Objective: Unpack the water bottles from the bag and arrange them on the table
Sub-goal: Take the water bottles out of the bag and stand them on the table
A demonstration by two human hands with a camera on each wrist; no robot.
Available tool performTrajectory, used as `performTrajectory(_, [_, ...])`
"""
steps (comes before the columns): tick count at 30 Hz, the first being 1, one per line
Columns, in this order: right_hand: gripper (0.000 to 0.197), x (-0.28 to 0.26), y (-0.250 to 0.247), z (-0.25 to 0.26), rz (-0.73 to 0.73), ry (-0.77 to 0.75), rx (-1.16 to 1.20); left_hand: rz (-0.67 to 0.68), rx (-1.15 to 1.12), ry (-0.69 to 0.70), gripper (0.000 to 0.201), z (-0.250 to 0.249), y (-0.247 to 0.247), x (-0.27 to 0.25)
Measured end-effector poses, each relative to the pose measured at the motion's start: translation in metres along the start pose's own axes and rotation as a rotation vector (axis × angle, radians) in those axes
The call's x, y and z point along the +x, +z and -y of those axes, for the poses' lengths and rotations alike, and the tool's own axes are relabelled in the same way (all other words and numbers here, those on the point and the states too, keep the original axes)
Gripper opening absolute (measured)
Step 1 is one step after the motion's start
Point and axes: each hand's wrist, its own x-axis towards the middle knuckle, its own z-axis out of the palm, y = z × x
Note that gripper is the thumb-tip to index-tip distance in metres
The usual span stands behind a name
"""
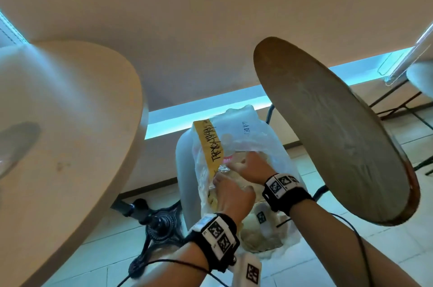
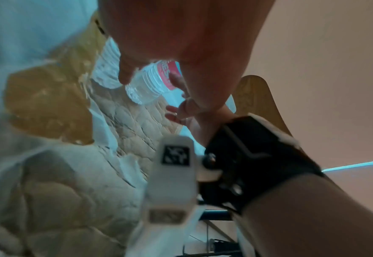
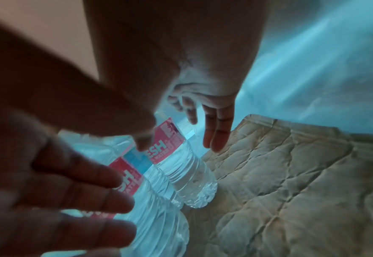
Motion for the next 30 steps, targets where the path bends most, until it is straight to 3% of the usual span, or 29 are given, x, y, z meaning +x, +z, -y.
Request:
performTrajectory(2, [0.036,0.004,0.000,0.007,0.045,-0.003,0.115,-0.089,-0.062,-0.007,0.082,-0.003,0.005,-0.002])
performTrajectory(6, [0.014,0.017,0.008,0.006,0.058,-0.013,0.172,-0.112,-0.184,-0.083,0.066,-0.012,-0.005,-0.009])
performTrajectory(8, [0.051,0.022,0.012,0.002,0.007,-0.062,0.174,-0.169,-0.229,-0.100,0.057,-0.009,-0.006,-0.005])
performTrajectory(9, [0.059,0.023,0.013,0.001,0.013,-0.069,0.171,-0.211,-0.245,-0.074,0.056,-0.008,-0.007,-0.003])
performTrajectory(16, [0.056,0.013,0.010,0.000,0.039,-0.054,0.010,-0.427,-0.176,0.152,0.042,-0.006,-0.015,-0.001])
performTrajectory(22, [0.057,0.000,0.008,-0.014,-0.056,-0.098,0.056,-0.388,-0.145,0.083,0.074,-0.006,-0.012,-0.011])
performTrajectory(30, [0.073,-0.016,0.015,-0.018,-0.154,-0.211,0.059,-0.323,-0.177,-0.045,0.061,0.003,-0.009,0.007])
